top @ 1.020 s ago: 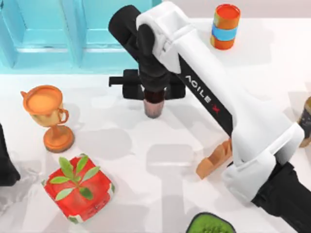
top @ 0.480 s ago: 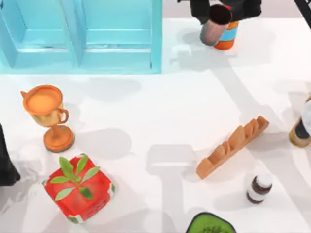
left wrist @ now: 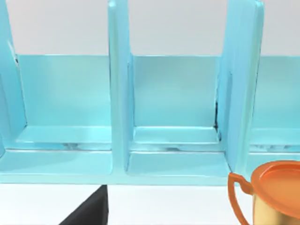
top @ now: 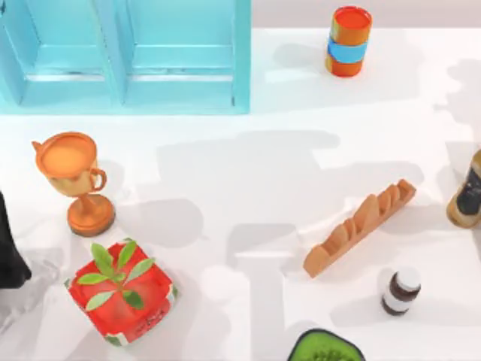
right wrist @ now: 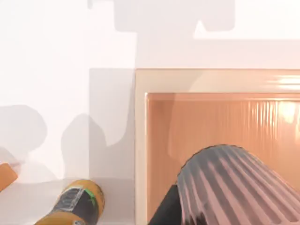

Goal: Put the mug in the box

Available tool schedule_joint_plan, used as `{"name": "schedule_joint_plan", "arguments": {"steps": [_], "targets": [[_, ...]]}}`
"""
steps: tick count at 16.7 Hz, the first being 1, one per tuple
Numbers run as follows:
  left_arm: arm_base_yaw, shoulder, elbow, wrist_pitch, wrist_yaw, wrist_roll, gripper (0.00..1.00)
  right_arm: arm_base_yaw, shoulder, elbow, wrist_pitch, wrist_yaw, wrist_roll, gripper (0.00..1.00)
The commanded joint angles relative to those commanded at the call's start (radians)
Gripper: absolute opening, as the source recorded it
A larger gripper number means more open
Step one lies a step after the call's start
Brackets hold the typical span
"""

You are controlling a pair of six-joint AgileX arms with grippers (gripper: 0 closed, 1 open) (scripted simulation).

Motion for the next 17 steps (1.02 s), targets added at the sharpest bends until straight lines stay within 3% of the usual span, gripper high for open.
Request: {"name": "schedule_joint_plan", "arguments": {"steps": [4,7,17], "targets": [[0.000,0.000,0.000,0.000,0.000,0.000,1.00,-0.185,-0.170,-0.323,0.058,-0.012,-0.186,0.00],[0.000,0.000,0.000,0.000,0.000,0.000,1.00,-0.268,-0.224,-0.457,0.078,-0.008,-0.274,0.00],[0.000,0.000,0.000,0.000,0.000,0.000,1.00,-0.287,-0.227,-0.535,0.123,-0.004,-0.300,0.00]]}}
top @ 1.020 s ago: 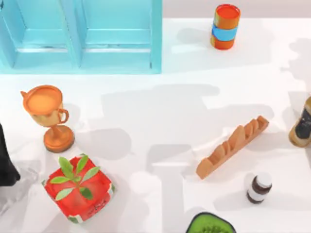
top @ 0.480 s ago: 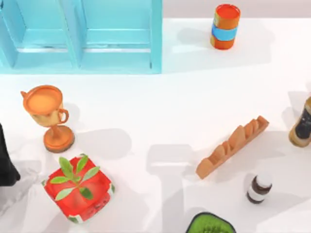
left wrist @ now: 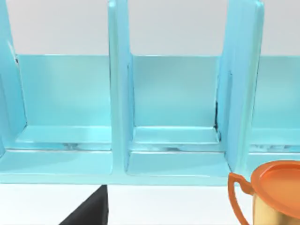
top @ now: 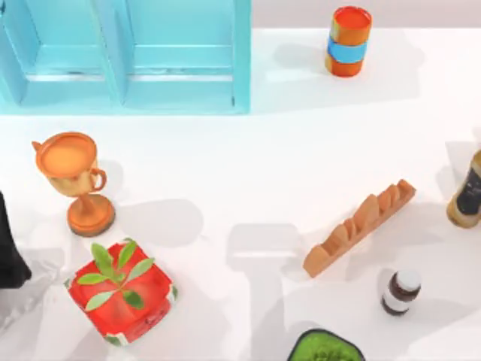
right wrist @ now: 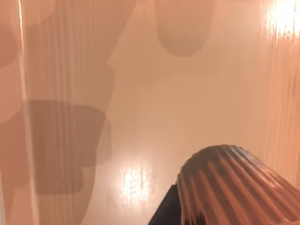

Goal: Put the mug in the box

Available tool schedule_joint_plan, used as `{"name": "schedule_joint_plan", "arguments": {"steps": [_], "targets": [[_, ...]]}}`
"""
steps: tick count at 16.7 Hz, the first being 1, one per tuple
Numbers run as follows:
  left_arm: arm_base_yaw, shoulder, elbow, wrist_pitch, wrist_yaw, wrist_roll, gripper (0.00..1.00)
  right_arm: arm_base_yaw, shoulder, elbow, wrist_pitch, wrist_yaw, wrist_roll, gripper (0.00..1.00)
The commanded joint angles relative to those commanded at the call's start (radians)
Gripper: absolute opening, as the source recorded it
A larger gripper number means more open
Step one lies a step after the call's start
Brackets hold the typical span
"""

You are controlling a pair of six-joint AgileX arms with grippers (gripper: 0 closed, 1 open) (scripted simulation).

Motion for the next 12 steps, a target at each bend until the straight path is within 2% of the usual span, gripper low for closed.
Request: {"name": "schedule_joint_plan", "arguments": {"steps": [6,11,12], "targets": [[0.000,0.000,0.000,0.000,0.000,0.000,1.00,-0.002,0.017,-0.175,0.200,0.000,0.002,0.00],[0.000,0.000,0.000,0.000,0.000,0.000,1.00,-0.002,0.019,-0.189,0.213,0.000,0.002,0.00],[0.000,0.000,0.000,0.000,0.000,0.000,1.00,-0.002,0.019,-0.189,0.213,0.000,0.002,0.08]]}}
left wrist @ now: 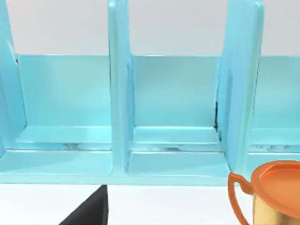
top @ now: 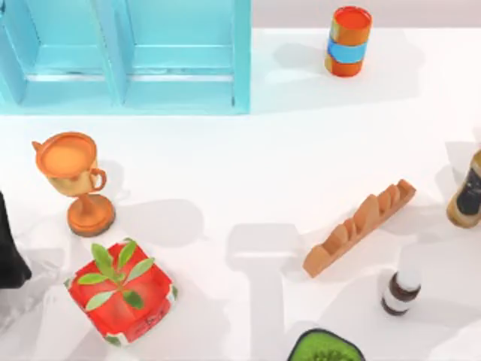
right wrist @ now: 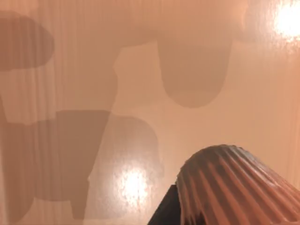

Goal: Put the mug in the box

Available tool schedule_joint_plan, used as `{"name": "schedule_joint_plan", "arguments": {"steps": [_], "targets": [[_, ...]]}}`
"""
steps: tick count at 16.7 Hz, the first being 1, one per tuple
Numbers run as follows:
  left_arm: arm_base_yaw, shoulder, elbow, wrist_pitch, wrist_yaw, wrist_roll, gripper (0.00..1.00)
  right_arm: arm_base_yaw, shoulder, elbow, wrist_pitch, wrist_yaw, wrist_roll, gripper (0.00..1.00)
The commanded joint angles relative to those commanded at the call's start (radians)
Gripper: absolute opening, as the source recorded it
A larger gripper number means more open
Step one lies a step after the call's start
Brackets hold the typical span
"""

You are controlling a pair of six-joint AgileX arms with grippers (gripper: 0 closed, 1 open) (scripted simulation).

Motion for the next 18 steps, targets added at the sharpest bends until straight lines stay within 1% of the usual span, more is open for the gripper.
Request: {"name": "schedule_joint_plan", "arguments": {"steps": [12,13,18], "targets": [[0.000,0.000,0.000,0.000,0.000,0.000,1.00,0.000,0.000,0.000,0.000,0.000,0.000,0.98],[0.000,0.000,0.000,0.000,0.000,0.000,1.00,0.000,0.000,0.000,0.000,0.000,0.000,1.00],[0.000,0.000,0.000,0.000,0.000,0.000,1.00,0.000,0.000,0.000,0.000,0.000,0.000,1.00]]}}
